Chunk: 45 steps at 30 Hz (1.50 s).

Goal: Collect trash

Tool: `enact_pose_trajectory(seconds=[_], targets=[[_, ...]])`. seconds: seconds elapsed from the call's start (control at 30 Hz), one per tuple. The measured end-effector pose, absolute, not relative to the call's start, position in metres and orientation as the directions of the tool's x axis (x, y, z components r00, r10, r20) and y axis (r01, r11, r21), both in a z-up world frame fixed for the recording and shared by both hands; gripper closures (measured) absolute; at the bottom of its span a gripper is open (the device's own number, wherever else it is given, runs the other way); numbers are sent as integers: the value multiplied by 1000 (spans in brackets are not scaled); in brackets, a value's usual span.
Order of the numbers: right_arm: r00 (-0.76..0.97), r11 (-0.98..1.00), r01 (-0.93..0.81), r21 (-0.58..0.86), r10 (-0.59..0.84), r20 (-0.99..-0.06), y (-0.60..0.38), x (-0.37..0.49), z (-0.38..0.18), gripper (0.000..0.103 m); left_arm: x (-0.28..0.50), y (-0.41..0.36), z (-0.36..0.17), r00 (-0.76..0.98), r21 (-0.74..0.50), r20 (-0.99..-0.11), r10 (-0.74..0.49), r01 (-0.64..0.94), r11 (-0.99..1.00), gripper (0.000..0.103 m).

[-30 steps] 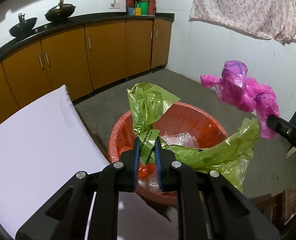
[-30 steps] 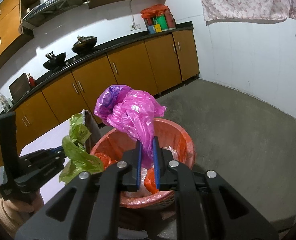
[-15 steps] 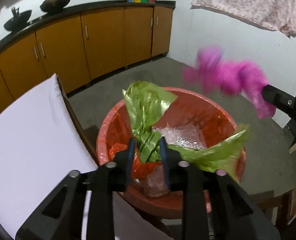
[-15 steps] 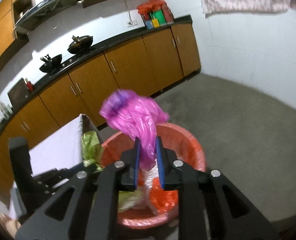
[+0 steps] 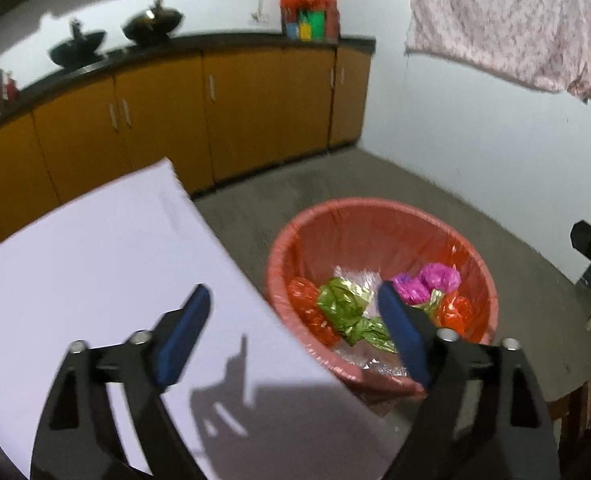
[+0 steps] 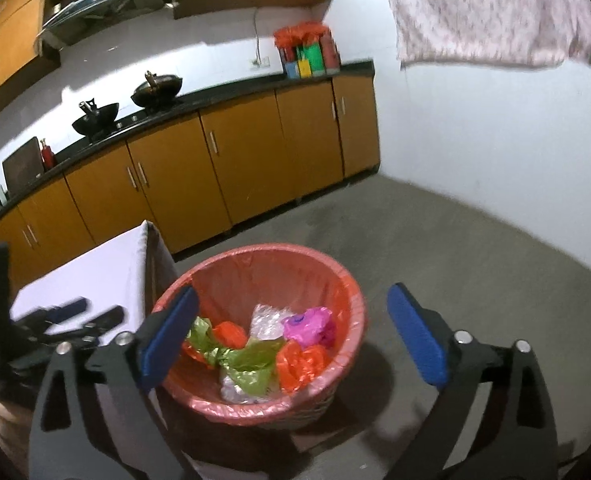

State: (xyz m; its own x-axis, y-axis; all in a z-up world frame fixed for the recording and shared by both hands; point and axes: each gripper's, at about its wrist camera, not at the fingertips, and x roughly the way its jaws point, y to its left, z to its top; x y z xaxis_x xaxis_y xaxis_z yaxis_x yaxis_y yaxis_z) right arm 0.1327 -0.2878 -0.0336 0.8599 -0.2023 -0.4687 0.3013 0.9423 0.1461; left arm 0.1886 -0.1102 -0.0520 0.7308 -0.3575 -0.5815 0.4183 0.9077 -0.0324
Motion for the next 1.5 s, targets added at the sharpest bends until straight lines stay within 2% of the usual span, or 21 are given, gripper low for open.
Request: enact_pose_trajectory(seconds=[0.13, 0.37, 0.53, 0.9, 1.23, 1.5], targets=[[878, 943, 318, 100, -253, -407, -269, 106, -19, 5, 148, -80, -30, 803, -15, -492, -336, 378, 926, 2], [916, 952, 303, 39, -279, -288, -223, 56, 6, 4, 74, -35, -6, 899, 57, -374, -228, 267, 962, 2], [931, 957, 291, 5, -282, -233, -195, 24, 17, 4, 39, -7, 3, 937, 83, -326, -128, 163, 983, 2], [946, 976, 216, 16, -205, -252, -159, -19, 15, 4, -11, 36, 5, 955, 49, -296, -17, 33, 998, 2], [948, 977, 211, -39, -215, -236, -140, -36, 13, 4, -32, 46, -4, 954, 39, -298, 7, 5, 999, 2], [952, 978, 200, -64, -209, -225, -128, -44, 12, 4, -45, 47, -4, 963, 54, -267, 18, -4, 999, 2]])
